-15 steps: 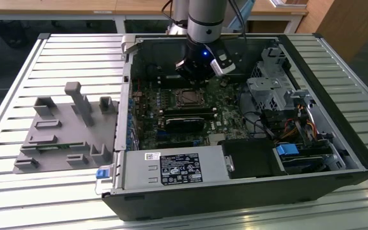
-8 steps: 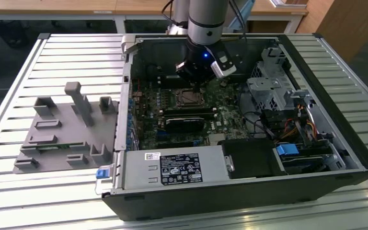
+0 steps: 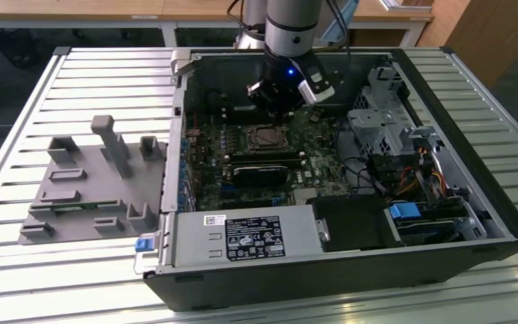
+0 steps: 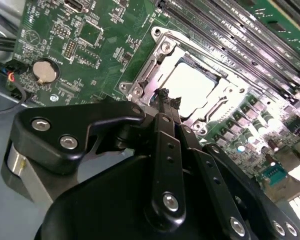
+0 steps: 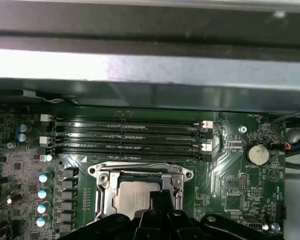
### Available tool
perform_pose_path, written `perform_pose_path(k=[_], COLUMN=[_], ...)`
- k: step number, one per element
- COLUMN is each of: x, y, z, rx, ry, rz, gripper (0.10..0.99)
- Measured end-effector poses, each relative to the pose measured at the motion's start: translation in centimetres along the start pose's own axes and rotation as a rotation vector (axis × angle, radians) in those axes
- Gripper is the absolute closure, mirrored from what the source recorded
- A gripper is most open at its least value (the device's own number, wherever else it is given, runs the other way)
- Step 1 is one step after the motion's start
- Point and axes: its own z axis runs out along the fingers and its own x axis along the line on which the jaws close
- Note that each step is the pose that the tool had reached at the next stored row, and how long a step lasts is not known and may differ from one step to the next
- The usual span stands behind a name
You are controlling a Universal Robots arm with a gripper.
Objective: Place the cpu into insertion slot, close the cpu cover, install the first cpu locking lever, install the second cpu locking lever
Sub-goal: 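Install the second cpu locking lever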
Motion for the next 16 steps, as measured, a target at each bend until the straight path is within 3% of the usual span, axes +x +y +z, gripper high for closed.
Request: perform_pose_path(k=[4,12,14,16], x=[0.01,0.21,0.21,0.21], y=[-0.26,-2.65,-3.05,-3.30], z=[-0.11,-0.23,-0.25,-0.26], rx=[0.000,-0.001,-0.003,-0.012], ry=[0.0001,0.0001,0.0009,0.0038], rz=[0.000,0.000,0.000,0.000], gripper=[0.980,0.980,0.980,0.980])
